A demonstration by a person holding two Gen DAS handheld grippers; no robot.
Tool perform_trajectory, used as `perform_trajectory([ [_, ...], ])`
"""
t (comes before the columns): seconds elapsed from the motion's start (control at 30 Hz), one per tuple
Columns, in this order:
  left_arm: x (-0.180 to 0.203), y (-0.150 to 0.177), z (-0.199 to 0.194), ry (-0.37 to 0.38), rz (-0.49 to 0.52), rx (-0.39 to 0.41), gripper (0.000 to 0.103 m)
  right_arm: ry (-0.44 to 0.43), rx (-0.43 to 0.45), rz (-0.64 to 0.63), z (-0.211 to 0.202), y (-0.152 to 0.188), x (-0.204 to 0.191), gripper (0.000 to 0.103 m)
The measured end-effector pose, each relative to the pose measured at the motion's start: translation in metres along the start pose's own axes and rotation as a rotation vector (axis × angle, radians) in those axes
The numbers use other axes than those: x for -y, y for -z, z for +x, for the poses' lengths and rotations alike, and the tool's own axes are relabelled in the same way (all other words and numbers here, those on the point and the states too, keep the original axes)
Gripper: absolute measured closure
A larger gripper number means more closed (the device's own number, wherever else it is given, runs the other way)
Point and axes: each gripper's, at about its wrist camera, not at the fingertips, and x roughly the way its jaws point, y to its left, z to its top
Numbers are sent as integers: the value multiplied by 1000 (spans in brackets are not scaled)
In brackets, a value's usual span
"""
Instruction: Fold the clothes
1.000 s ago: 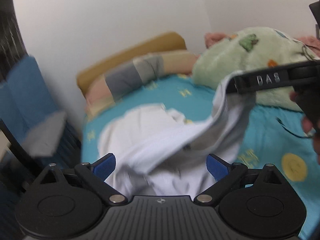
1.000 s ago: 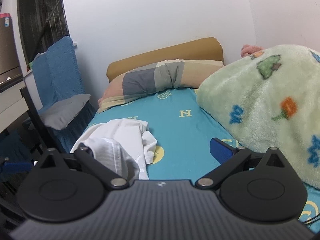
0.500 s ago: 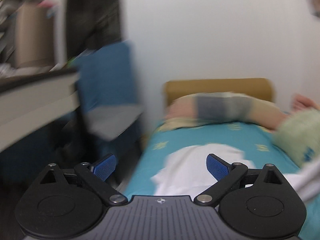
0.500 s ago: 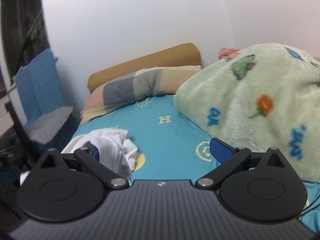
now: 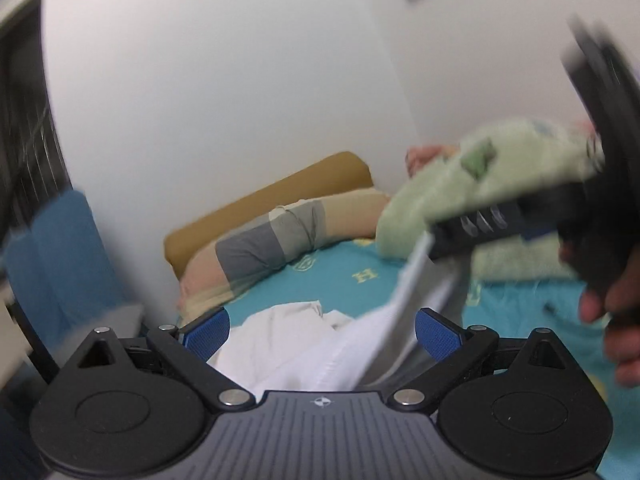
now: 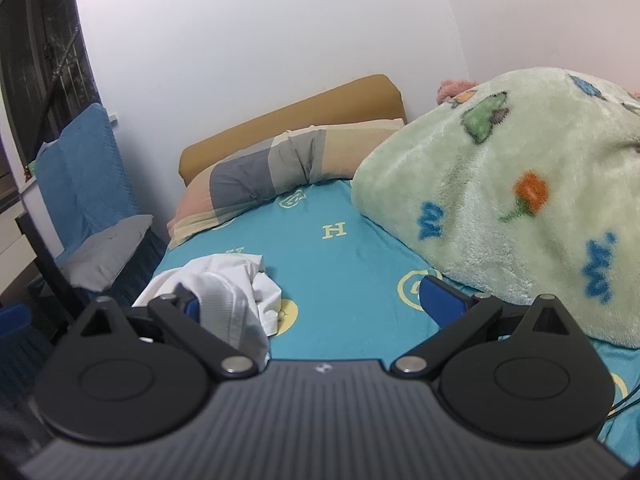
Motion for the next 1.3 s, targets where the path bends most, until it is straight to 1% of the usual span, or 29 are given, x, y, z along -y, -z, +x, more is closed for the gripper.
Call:
perform_trajectory([
  [0.03,4,1,7,-15,-17,-10,3,-1,-1,4,0,0,1,0],
  [0.07,5,3,15,-46,-45,-22,3,-2,-2,9,-1,0,2,0],
  [0.2,-16,10,36,-226,-162,-60,3,-7,-6,15,0,1,3,0],
  [0.3,-49,13,28,-305,-279,-65,1,-7,-2,16,2,2,2,0],
  [0.47,-114,7,-3,-399,-480,-101,0,38,62,30,-1,-2,5,0],
  [0.5,-125,7,-11,-407,-514,-116,0,37,76,41,-2,-3,6,0],
  [0.53,-132,6,-15,-417,-523,-134,0,36,90,53,-4,-4,8,0],
  [0.6,-145,5,-21,-442,-522,-169,0,37,121,48,-8,-6,7,0],
  [0.63,-152,5,-24,-442,-523,-187,0,44,139,36,-11,-6,5,0],
  [0.67,-158,7,-27,-426,-534,-209,0,51,156,24,-13,-6,3,0],
  [0.73,-165,12,-32,-386,-587,-249,0,59,187,9,-19,-7,1,0],
  [0.77,-165,16,-34,-379,-596,-261,0,60,201,3,-21,-7,0,0],
  [0.8,-162,19,-36,-378,-595,-269,0,62,216,-8,-24,-8,0,0],
  [0.83,-159,20,-35,-388,-572,-281,0,64,229,-21,-25,-8,-2,0],
  [0.9,-149,22,-23,-416,-502,-315,0,67,250,-49,-27,-8,-5,0],
  [0.97,-142,25,-4,-452,-452,-352,0,69,234,-81,-23,-7,-9,0],
  [1.0,-142,27,4,-473,-450,-368,0,67,203,-102,-18,-5,-10,0],
  [1.07,-145,31,12,-506,-481,-383,0,95,87,-154,1,0,-11,0],
  [1.13,-151,32,9,-531,-544,-362,0,122,-25,-177,18,11,-7,0],
  [1.17,-153,30,5,-542,-556,-350,0,136,-80,-187,27,17,-5,0],
  [1.2,-154,28,1,-553,-561,-339,0,132,-113,-181,30,20,-3,0],
  [1.23,-154,26,-4,-566,-554,-316,0,122,-138,-169,32,23,-1,0],
  [1.3,-154,19,-17,-594,-529,-254,0,131,-103,-207,23,20,-7,0],
])
